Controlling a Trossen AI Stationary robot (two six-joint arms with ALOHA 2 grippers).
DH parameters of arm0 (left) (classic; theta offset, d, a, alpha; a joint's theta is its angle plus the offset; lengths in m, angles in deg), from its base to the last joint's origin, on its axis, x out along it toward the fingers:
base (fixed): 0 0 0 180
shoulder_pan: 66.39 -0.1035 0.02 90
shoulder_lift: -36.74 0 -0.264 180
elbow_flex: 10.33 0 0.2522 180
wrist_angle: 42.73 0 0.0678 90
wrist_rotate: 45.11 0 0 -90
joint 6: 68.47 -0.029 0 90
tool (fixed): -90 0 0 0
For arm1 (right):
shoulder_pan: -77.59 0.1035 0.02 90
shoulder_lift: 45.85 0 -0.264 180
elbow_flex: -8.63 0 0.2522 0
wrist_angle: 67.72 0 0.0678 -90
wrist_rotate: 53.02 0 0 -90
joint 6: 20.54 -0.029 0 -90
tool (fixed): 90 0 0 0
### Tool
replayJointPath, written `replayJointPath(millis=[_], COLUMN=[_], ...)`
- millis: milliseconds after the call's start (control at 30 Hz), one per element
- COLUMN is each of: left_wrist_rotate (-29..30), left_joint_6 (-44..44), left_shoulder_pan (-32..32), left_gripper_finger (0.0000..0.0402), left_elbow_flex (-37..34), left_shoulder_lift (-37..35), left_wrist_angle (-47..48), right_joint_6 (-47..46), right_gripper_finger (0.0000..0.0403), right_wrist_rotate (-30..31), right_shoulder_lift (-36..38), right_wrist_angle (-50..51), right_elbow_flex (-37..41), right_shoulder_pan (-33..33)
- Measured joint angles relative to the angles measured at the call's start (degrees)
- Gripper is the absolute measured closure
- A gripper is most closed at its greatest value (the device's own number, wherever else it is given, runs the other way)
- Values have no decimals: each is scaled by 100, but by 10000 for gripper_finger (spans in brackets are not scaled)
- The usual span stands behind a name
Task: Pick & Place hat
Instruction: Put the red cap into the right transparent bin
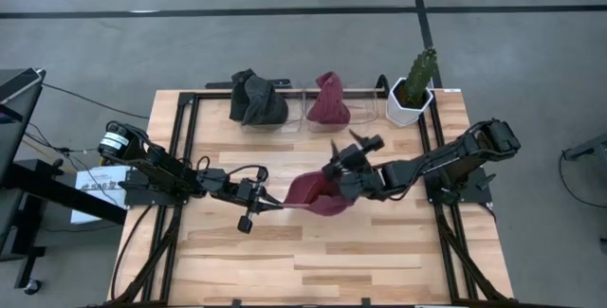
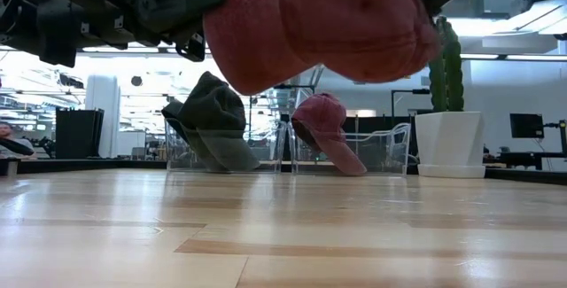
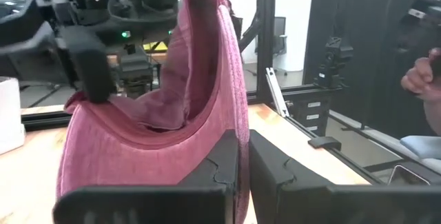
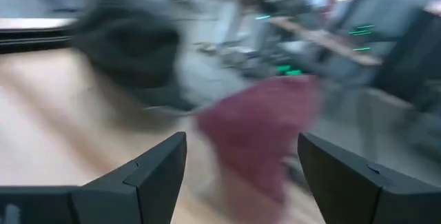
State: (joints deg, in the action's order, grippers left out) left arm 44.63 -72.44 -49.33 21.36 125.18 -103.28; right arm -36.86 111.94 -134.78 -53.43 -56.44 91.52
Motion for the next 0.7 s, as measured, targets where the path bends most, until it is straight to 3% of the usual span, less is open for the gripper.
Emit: replayJointPath(millis=[133,267,533,700], left_wrist_rotate=[-75,-78,-73,-53], left_joint_6=[-2,0,5,186], left_shoulder_pan=[9,9,9,27], left_gripper_finger=[387,387,387,387], left_elbow_flex=[0,0,0,0], left_shoulder_lift=[0,0,0,0], left_wrist_angle=[50,109,150,215], right_joint_6=[-745,-1106,-1037,-1024], right_gripper_finger=[132,132,132,132], right_wrist_rotate=[784,696,-534,-1834], right_shoulder_lift=[110,318,388,393], right_wrist_angle=[930,1749,2291,2292], right_elbow_flex=[2,2,2,2], right_shoulder_pan=[104,226,673,1079])
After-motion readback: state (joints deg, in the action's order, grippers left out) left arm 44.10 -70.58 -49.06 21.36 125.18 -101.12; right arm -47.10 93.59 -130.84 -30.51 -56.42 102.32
